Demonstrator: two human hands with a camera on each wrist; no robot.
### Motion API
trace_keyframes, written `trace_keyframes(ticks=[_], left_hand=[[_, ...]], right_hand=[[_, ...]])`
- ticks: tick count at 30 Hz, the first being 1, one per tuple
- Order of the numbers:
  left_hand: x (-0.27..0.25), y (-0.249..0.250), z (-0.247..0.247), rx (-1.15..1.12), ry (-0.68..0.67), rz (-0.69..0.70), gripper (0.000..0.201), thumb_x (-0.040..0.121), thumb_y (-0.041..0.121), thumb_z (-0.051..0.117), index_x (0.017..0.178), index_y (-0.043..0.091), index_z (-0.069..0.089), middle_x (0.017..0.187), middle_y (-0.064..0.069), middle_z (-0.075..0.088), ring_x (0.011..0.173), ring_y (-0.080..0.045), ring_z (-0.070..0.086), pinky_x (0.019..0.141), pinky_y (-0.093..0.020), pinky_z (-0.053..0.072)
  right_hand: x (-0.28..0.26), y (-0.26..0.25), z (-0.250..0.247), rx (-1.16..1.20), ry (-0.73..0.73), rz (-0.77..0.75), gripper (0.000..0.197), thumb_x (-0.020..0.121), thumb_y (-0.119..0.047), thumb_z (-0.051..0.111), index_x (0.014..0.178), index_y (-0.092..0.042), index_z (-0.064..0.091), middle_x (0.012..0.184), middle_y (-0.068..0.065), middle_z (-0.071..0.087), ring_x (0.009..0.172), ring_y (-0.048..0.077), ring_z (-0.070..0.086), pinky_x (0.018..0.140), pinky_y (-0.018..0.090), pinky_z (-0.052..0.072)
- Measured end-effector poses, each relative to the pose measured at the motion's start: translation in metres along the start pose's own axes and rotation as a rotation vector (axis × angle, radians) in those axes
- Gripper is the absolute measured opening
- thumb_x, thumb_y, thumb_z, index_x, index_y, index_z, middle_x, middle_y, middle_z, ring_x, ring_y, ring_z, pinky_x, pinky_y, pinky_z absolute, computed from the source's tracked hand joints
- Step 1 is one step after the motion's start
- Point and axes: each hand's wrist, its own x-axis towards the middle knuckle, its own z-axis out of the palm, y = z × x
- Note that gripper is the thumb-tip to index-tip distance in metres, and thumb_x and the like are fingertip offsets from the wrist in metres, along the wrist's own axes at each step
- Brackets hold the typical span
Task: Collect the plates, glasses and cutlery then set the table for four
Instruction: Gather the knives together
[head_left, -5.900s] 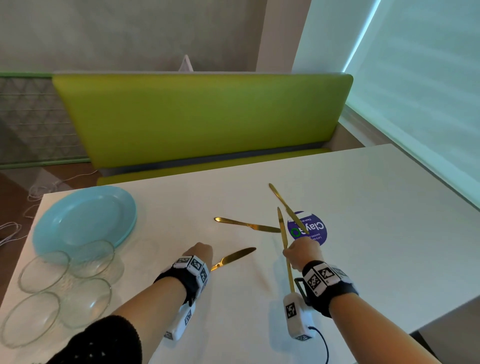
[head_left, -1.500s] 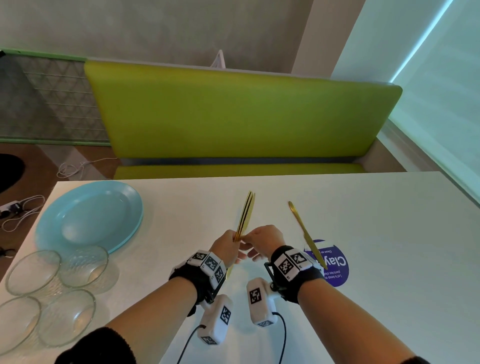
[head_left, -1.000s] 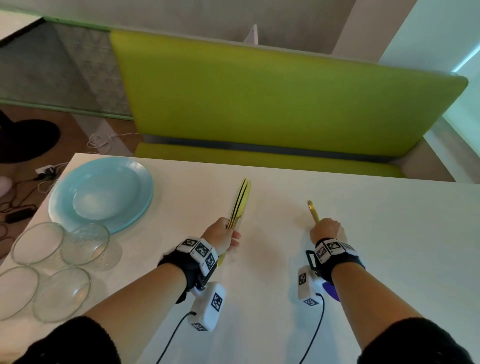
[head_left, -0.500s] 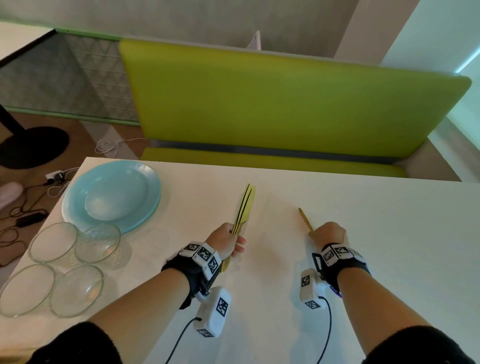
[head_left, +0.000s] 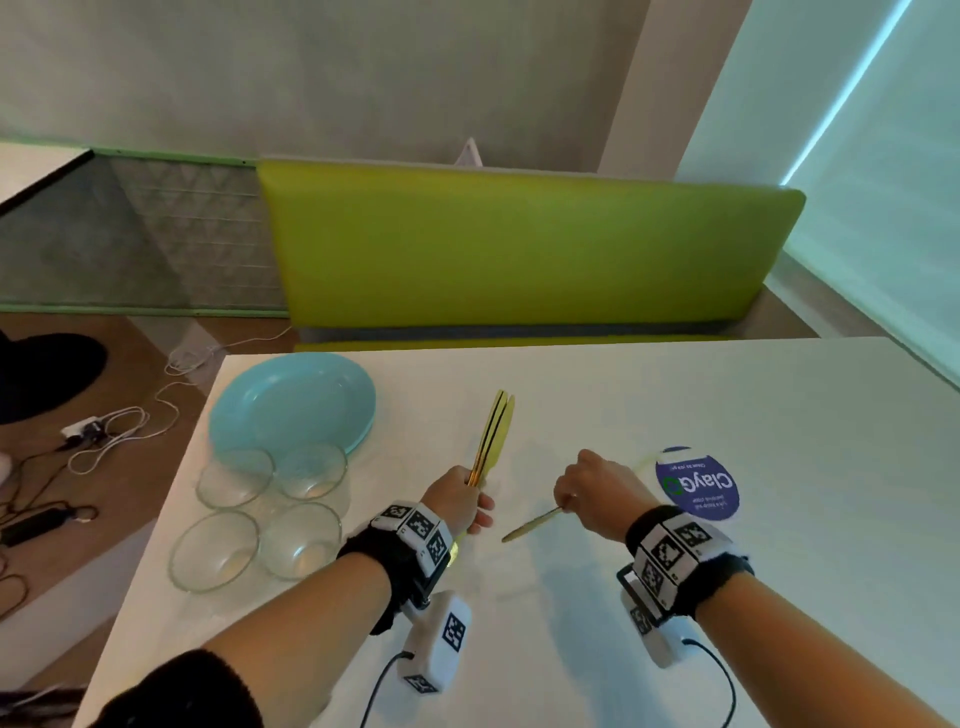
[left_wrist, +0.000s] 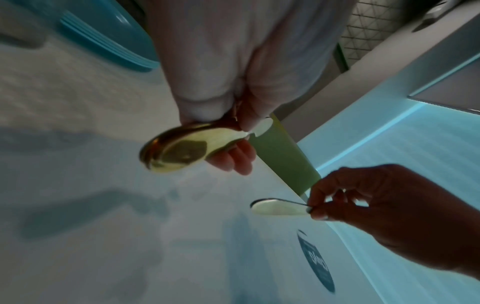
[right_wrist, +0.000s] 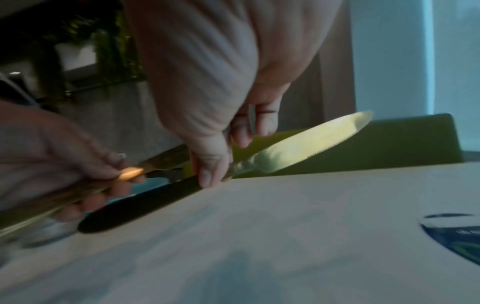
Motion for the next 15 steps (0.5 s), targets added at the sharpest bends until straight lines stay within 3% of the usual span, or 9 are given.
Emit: trace_keyframes(ticks=[2, 4, 6, 9, 11, 13, 15], left_hand=[[-0.025, -0.014, -0.008, 0.022, -0.079, 0.016, 0.015, 0.098, 0.014, 0.034, 0.105, 0.005, 0.043, 0.079, -0.004, 0.056, 0.058, -0.016, 0.056, 0.054, -0.024, 0.046], [-0.049, -0.029, -0.015, 0.045, -0.154, 0.027, 0.020, 0.098, 0.013, 0.032, 0.111, 0.003, 0.044, 0.079, -0.005, 0.055, 0.059, -0.016, 0.055, 0.055, -0.024, 0.046], [-0.077, -0.045, -0.025, 0.092, -0.218, 0.045, 0.019, 0.097, 0.013, 0.031, 0.106, 0.005, 0.046, 0.078, -0.005, 0.055, 0.060, -0.015, 0.054, 0.056, -0.023, 0.046], [-0.117, -0.067, -0.039, 0.161, -0.307, 0.064, 0.020, 0.094, 0.007, 0.031, 0.089, 0.008, 0.050, 0.074, -0.004, 0.055, 0.058, -0.013, 0.052, 0.056, -0.021, 0.045], [-0.139, -0.079, -0.049, 0.190, -0.337, 0.074, 0.027, 0.093, 0.003, 0.032, 0.077, 0.010, 0.053, 0.068, -0.002, 0.055, 0.049, -0.009, 0.055, 0.049, -0.017, 0.045], [-0.156, -0.092, -0.059, 0.226, -0.362, 0.078, 0.021, 0.094, 0.004, 0.036, 0.083, 0.009, 0.054, 0.068, 0.001, 0.058, 0.046, -0.003, 0.059, 0.047, -0.014, 0.047], [-0.167, -0.104, -0.068, 0.234, -0.372, 0.070, 0.015, 0.093, 0.003, 0.038, 0.098, 0.006, 0.052, 0.073, 0.001, 0.060, 0.059, -0.009, 0.063, 0.059, -0.020, 0.051]], right_hand=[[-0.022, -0.041, -0.003, -0.078, 0.049, -0.121, 0.017, 0.086, -0.013, 0.059, 0.092, -0.023, 0.071, 0.097, 0.000, 0.065, 0.094, 0.019, 0.058, 0.063, 0.024, 0.033], [-0.044, -0.077, -0.006, -0.179, 0.112, -0.239, 0.018, 0.056, -0.015, 0.084, 0.061, -0.026, 0.070, 0.065, -0.010, 0.064, 0.067, 0.013, 0.060, 0.048, 0.019, 0.032], [-0.064, -0.110, -0.002, -0.189, 0.140, -0.255, 0.034, 0.030, -0.017, 0.091, 0.042, -0.028, 0.062, 0.048, -0.013, 0.054, 0.051, 0.008, 0.054, 0.036, 0.014, 0.032], [-0.089, -0.155, 0.006, -0.192, 0.146, -0.332, 0.035, 0.028, -0.014, 0.090, 0.040, -0.027, 0.060, 0.048, -0.013, 0.053, 0.051, 0.009, 0.057, 0.036, 0.013, 0.038], [-0.101, -0.182, 0.008, -0.209, 0.138, -0.355, 0.033, 0.029, -0.016, 0.090, 0.042, -0.026, 0.061, 0.049, -0.012, 0.054, 0.051, 0.010, 0.058, 0.036, 0.013, 0.041], [-0.110, -0.203, 0.012, -0.194, 0.117, -0.335, 0.032, 0.029, -0.021, 0.090, 0.043, -0.026, 0.062, 0.048, -0.012, 0.054, 0.050, 0.009, 0.057, 0.036, 0.014, 0.040], [-0.116, -0.219, 0.017, -0.167, 0.122, -0.324, 0.029, 0.032, -0.023, 0.091, 0.043, -0.026, 0.064, 0.048, -0.012, 0.054, 0.051, 0.008, 0.056, 0.037, 0.015, 0.041]])
